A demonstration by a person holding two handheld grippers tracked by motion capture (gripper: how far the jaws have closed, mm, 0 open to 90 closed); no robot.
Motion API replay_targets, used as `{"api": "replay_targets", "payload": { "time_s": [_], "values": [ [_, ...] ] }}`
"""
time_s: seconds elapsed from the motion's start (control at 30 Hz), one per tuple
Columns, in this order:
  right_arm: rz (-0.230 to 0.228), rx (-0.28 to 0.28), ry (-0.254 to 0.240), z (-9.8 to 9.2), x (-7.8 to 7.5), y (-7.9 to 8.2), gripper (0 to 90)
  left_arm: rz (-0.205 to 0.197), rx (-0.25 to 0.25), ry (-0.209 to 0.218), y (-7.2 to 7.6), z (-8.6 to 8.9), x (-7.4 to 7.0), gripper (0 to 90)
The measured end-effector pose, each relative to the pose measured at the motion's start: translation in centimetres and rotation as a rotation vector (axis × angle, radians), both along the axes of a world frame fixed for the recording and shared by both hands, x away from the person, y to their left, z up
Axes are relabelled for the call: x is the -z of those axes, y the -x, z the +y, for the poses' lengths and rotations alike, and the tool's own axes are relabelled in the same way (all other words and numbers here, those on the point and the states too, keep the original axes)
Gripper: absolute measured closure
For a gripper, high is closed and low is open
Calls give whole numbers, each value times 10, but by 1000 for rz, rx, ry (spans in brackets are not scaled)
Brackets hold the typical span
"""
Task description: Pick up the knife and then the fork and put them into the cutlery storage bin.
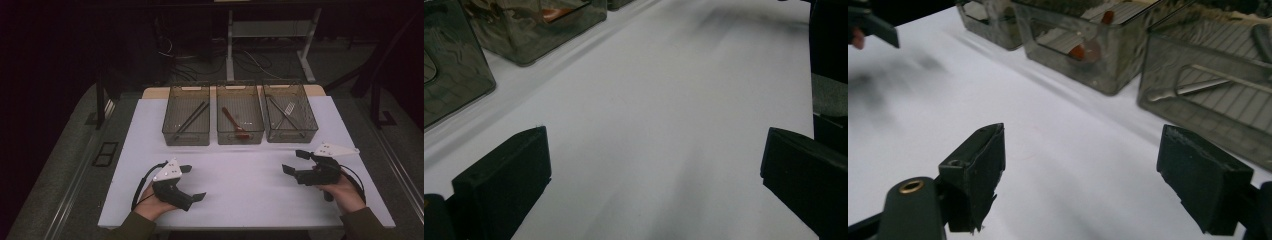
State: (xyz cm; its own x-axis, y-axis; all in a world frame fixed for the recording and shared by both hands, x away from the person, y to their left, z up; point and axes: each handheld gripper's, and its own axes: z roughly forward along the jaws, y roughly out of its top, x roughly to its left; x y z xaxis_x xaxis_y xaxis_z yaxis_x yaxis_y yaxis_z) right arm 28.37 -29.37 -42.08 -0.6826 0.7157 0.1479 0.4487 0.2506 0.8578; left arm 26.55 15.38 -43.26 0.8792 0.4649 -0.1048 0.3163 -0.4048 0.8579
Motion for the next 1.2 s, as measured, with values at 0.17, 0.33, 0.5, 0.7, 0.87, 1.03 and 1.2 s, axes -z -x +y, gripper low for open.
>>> {"api": "replay_targets", "payload": {
  "time_s": [0.17,0.33,0.5,0.7,0.87,1.03,1.2],
  "values": [
    [4,-27,16,2,7,9,197,-2,0,-1,0,0,0,0],
    [18,-43,-15,-1,15,16,197,-2,0,0,0,0,0,0],
    [17,-47,-31,-5,18,23,196,-4,-1,-3,0,0,-1,0],
    [28,-40,-47,-10,22,29,189,-3,0,-5,0,1,0,0],
    [36,-30,-42,-13,23,29,189,-3,-3,-4,0,1,0,0],
    [34,-38,-34,-12,23,29,189,-1,-7,-3,0,1,0,0],
    [31,-41,-30,-12,23,29,189,-2,-6,-6,0,1,0,0]
  ]
}}
